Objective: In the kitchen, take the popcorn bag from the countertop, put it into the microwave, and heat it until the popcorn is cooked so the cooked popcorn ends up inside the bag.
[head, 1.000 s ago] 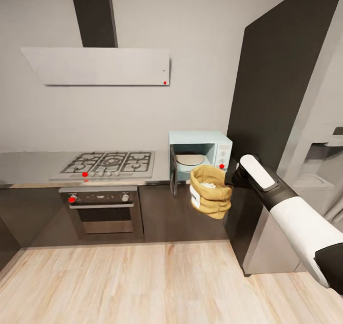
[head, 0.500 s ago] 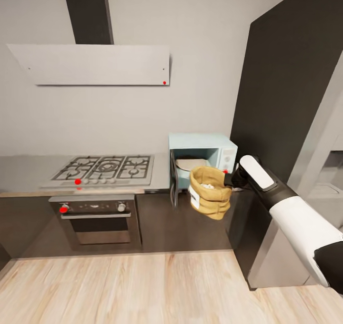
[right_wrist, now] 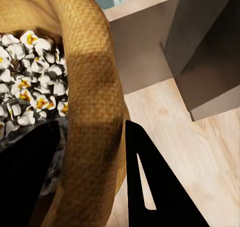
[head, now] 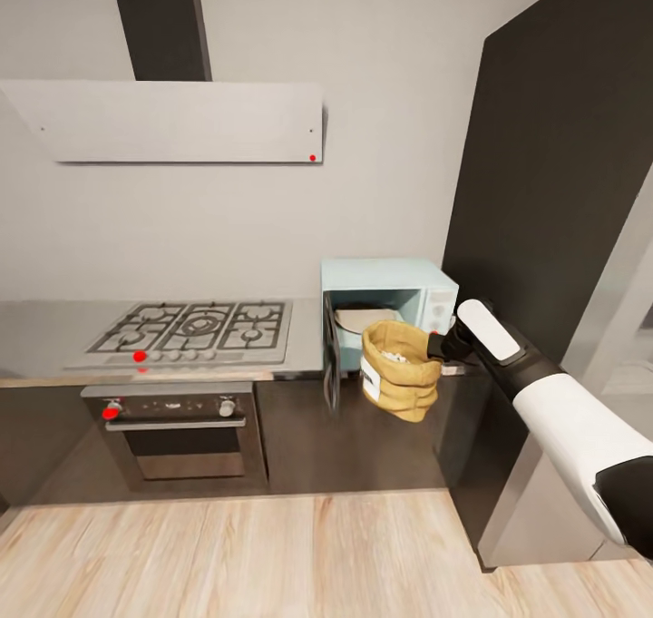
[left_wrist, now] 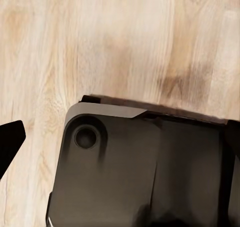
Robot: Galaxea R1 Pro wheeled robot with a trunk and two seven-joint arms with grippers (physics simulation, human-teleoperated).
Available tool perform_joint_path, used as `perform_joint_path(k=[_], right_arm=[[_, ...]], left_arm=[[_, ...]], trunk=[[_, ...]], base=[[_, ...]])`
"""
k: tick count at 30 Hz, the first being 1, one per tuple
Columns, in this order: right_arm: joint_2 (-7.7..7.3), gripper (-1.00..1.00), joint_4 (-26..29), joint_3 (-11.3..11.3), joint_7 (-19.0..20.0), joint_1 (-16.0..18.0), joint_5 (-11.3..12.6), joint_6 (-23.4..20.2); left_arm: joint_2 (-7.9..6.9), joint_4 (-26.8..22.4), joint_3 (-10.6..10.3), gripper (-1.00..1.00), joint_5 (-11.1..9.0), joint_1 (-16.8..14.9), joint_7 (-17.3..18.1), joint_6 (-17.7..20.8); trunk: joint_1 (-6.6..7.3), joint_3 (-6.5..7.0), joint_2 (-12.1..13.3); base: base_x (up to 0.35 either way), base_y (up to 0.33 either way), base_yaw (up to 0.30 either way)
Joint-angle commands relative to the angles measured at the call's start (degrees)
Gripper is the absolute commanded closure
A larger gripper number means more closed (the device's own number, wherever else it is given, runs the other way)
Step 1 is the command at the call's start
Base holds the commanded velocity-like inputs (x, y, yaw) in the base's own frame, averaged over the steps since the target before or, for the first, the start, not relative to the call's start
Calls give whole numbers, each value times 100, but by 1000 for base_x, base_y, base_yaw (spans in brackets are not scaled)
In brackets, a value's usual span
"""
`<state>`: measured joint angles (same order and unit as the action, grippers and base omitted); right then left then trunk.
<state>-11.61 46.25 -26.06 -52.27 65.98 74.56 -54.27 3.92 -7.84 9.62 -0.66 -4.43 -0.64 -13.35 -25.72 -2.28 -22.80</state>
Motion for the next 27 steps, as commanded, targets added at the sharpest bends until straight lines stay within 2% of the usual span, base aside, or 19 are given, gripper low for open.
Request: perform_joint_path(k=[1,6,21,27], right_arm=[[-7,100,7,-25,-56,9,55,-5],[-7,100,8,-22,-56,24,54,-5],[0,100,26,-11,-56,46,37,-14],[1,100,67,-7,-55,40,33,-14]], left_arm=[[3,4,18,-100,-9,-5,-7,-19],[2,3,15,-100,-5,-5,-7,-19],[1,3,14,-100,-4,-5,-6,-19],[3,3,22,-100,-7,-5,-7,-19]], trunk=[[-6,-14,-12],[-6,-14,-12],[-6,-14,-12],[-6,-14,-12]], base=[[261,0,0],[241,0,0],[12,0,0],[300,0,0]])
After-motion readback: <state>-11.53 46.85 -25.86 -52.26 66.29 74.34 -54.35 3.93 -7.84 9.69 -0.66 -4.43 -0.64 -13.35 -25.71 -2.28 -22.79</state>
